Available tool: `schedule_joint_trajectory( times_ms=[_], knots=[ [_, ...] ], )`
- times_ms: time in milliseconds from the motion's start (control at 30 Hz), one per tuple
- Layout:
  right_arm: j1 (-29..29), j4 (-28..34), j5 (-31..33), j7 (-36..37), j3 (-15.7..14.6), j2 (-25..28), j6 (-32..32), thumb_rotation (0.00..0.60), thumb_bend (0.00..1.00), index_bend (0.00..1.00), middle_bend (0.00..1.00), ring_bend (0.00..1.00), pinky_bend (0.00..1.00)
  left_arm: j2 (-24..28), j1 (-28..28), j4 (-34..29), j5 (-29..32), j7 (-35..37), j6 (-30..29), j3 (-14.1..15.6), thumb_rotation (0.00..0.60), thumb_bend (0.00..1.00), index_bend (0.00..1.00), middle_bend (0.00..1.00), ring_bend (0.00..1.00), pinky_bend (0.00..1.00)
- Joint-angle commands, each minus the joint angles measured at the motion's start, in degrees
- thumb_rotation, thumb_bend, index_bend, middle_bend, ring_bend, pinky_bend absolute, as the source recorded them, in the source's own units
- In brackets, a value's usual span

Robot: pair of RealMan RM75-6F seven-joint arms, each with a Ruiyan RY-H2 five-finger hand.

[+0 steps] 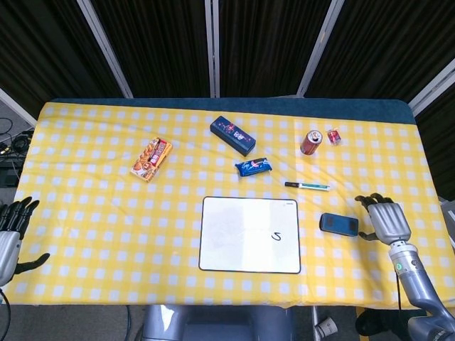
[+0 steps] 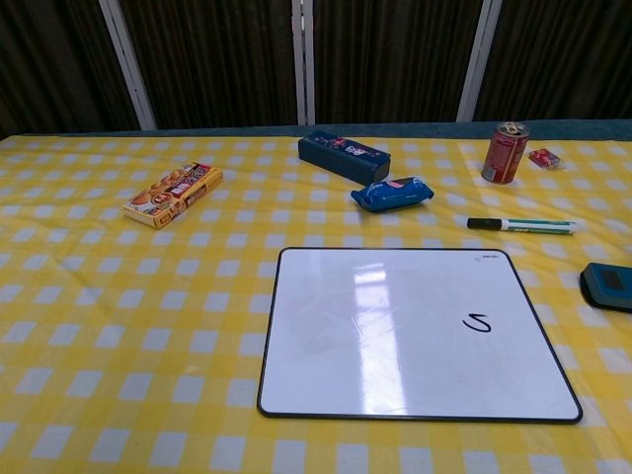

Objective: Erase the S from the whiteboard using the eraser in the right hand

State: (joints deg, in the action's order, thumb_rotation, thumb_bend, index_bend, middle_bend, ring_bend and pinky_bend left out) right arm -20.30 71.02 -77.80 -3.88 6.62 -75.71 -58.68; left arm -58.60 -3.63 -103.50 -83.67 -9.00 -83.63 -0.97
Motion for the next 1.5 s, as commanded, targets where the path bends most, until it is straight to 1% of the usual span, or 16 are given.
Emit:
schedule_joint_trajectory(
  times_ms=[33,167,300,567,700,900,1000,1100,1200,1300,1400,1500],
  knots=[
    [-0.2,0.8,0.5,-0.1,-0.3,-0.2,0.4,0.600,0.00,0.31,0.36,0.25,0.36,-0.1,0.0,-0.2,0.1,-0.3,0.0,0.0,0.600,0.00,0.00,0.00,0.00,0.00],
    [-0.1,2.7,0.2,-1.2,-1.0,-0.4,-0.2,0.600,0.00,0.31,0.37,0.25,0.36,-0.1,-0.1,-0.2,0.2,-0.3,0.1,0.0,0.600,0.00,0.00,0.00,0.00,0.00],
    [-0.3,2.8,0.6,-2.3,-1.2,-1.3,-0.4,0.600,0.00,0.31,0.37,0.25,0.36,-0.1,-0.1,-0.2,0.1,-0.1,0.2,0.0,0.600,0.00,0.00,0.00,0.00,0.00],
    [-1.0,-1.5,1.9,-6.0,-1.4,-5.0,-0.3,0.600,0.00,0.31,0.38,0.26,0.36,0.1,0.0,0.1,-0.1,0.3,-0.1,0.0,0.600,0.00,0.00,0.00,0.00,0.00],
    [-1.5,-2.6,2.3,-6.0,-1.3,-6.2,0.0,0.600,0.00,0.32,0.39,0.28,0.38,0.3,0.0,0.1,0.0,0.9,-0.1,-0.1,0.600,0.00,0.00,0.00,0.00,0.00],
    [-2.0,-4.4,1.8,-6.2,-1.5,-8.0,-0.3,0.600,0.00,0.34,0.44,0.34,0.44,0.7,-0.1,-0.1,0.0,1.8,0.2,0.0,0.600,0.00,0.00,0.00,0.00,0.00],
    [-2.3,-5.1,1.9,-6.6,-1.5,-8.8,-0.2,0.600,0.03,0.38,0.47,0.36,0.47,0.9,0.0,-0.1,-0.1,2.0,0.1,0.1,0.600,0.00,0.00,0.00,0.00,0.00],
    [-2.5,-4.5,2.2,-6.9,-1.4,-8.8,-0.1,0.600,0.11,0.44,0.52,0.41,0.50,0.9,-0.1,-0.1,0.0,2.2,0.3,0.1,0.600,0.00,0.00,0.00,0.00,0.00],
    [-2.7,-1.8,1.0,-6.8,-0.9,-7.7,-2.0,0.600,0.18,0.47,0.54,0.43,0.53,0.9,-0.3,0.1,0.4,2.3,0.7,0.0,0.600,0.00,0.00,0.00,0.00,0.00],
    [-2.9,1.0,-0.4,-5.9,-0.9,-6.5,-3.2,0.600,0.23,0.48,0.55,0.44,0.53,0.9,-0.4,0.1,0.6,2.3,0.9,-0.1,0.600,0.00,0.00,0.00,0.00,0.00],
    [-4.5,8.9,-4.7,-4.4,-1.5,-2.8,-3.4,0.600,0.26,0.49,0.55,0.44,0.53,0.7,-0.9,0.3,1.3,2.2,1.8,-0.4,0.600,0.00,0.00,0.00,0.00,0.00],
    [-7.0,12.9,-7.2,-7.6,-1.7,-1.5,-1.7,0.600,0.30,0.49,0.55,0.44,0.53,0.6,-1.3,0.2,2.1,1.9,2.7,-0.6,0.600,0.00,0.00,0.00,0.00,0.00]
  ],
)
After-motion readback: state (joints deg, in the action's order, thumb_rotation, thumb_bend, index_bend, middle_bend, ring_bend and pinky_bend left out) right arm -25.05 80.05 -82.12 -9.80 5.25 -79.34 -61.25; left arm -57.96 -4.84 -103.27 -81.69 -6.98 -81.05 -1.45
